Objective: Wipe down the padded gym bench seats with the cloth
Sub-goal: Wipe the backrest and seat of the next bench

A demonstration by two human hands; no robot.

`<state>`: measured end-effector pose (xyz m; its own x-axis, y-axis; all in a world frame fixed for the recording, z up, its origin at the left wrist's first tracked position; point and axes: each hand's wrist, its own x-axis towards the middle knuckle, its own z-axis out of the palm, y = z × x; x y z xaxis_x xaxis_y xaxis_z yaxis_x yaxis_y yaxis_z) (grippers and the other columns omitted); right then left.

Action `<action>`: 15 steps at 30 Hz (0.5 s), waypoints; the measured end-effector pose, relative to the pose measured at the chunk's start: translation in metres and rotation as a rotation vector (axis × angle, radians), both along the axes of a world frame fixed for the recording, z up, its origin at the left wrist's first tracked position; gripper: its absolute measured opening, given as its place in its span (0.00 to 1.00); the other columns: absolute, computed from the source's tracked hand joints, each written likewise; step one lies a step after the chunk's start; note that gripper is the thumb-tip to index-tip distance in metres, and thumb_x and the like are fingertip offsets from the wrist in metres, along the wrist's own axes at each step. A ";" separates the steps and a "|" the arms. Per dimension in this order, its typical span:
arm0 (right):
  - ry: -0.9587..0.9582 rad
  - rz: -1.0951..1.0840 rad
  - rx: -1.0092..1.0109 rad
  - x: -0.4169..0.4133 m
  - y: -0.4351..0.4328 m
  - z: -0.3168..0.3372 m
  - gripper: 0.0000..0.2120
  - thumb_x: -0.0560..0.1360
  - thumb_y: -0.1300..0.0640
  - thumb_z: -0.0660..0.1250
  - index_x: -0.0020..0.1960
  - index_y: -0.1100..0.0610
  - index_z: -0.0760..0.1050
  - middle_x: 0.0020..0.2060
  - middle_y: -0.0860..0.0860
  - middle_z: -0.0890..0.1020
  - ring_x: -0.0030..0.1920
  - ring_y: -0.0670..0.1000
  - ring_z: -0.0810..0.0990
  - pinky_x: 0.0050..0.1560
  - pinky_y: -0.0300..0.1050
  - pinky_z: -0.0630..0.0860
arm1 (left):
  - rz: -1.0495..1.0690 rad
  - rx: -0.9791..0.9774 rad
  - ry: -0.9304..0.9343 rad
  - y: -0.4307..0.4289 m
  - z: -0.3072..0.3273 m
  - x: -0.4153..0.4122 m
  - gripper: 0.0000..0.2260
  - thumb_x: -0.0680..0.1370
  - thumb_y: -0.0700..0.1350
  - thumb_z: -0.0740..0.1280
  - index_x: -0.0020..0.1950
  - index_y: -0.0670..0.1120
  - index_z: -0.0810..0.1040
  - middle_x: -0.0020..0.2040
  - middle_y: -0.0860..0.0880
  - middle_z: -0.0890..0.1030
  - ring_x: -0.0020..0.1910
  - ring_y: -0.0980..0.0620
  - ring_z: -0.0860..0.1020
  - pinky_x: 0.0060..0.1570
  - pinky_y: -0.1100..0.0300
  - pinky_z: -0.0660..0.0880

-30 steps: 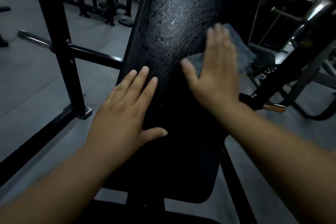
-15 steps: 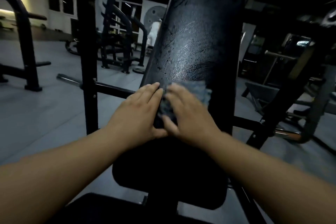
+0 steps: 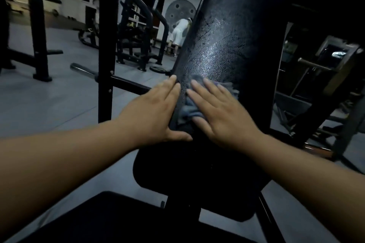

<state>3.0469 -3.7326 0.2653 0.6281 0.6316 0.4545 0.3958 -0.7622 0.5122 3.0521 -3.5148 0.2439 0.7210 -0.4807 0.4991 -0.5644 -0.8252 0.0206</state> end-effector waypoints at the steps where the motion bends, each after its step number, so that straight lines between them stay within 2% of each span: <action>1: -0.015 -0.005 -0.009 0.007 -0.011 0.012 0.31 0.79 0.42 0.54 0.76 0.58 0.67 0.77 0.56 0.66 0.77 0.60 0.63 0.76 0.57 0.59 | 0.006 0.003 -0.005 -0.001 0.001 -0.001 0.57 0.67 0.77 0.59 0.81 0.42 0.43 0.82 0.45 0.41 0.80 0.49 0.45 0.69 0.64 0.40; 4: -0.045 -0.211 0.212 0.046 0.007 0.056 0.32 0.80 0.39 0.50 0.80 0.54 0.59 0.80 0.55 0.57 0.80 0.59 0.54 0.78 0.57 0.51 | 0.036 0.001 -0.022 -0.001 0.003 0.001 0.56 0.67 0.78 0.56 0.81 0.44 0.42 0.82 0.47 0.40 0.80 0.51 0.45 0.70 0.62 0.44; 6: -0.052 -0.302 0.285 0.058 0.048 0.056 0.31 0.81 0.38 0.49 0.81 0.51 0.55 0.81 0.52 0.52 0.81 0.57 0.47 0.79 0.57 0.45 | 0.045 -0.029 0.000 0.002 0.001 0.000 0.55 0.68 0.78 0.54 0.81 0.44 0.44 0.82 0.46 0.43 0.80 0.50 0.46 0.75 0.58 0.49; 8: -0.008 -0.174 0.230 0.049 0.072 0.033 0.29 0.82 0.40 0.48 0.80 0.51 0.60 0.81 0.51 0.56 0.80 0.57 0.50 0.79 0.56 0.45 | 0.048 -0.071 -0.007 0.005 -0.006 -0.002 0.54 0.67 0.79 0.53 0.81 0.42 0.50 0.81 0.43 0.51 0.80 0.49 0.52 0.77 0.55 0.53; 10: 0.043 -0.040 0.122 0.024 0.055 0.009 0.28 0.81 0.43 0.49 0.77 0.54 0.66 0.78 0.52 0.63 0.79 0.57 0.56 0.78 0.55 0.50 | 0.078 -0.062 -0.008 0.007 -0.013 -0.005 0.53 0.67 0.79 0.51 0.79 0.41 0.54 0.80 0.42 0.56 0.79 0.48 0.55 0.77 0.53 0.57; 13: 0.004 -0.001 0.034 0.010 -0.006 0.019 0.28 0.79 0.47 0.53 0.76 0.57 0.68 0.76 0.56 0.67 0.77 0.59 0.63 0.77 0.55 0.56 | 0.115 -0.061 0.011 0.003 -0.009 -0.009 0.54 0.68 0.78 0.52 0.80 0.41 0.48 0.81 0.42 0.49 0.80 0.47 0.51 0.76 0.53 0.56; 15: -0.032 -0.119 0.180 0.026 -0.026 0.049 0.30 0.78 0.47 0.51 0.78 0.56 0.64 0.78 0.57 0.64 0.78 0.60 0.60 0.78 0.56 0.54 | 0.116 -0.037 -0.021 0.000 -0.003 -0.009 0.53 0.69 0.78 0.51 0.81 0.42 0.44 0.82 0.44 0.43 0.80 0.48 0.49 0.75 0.54 0.56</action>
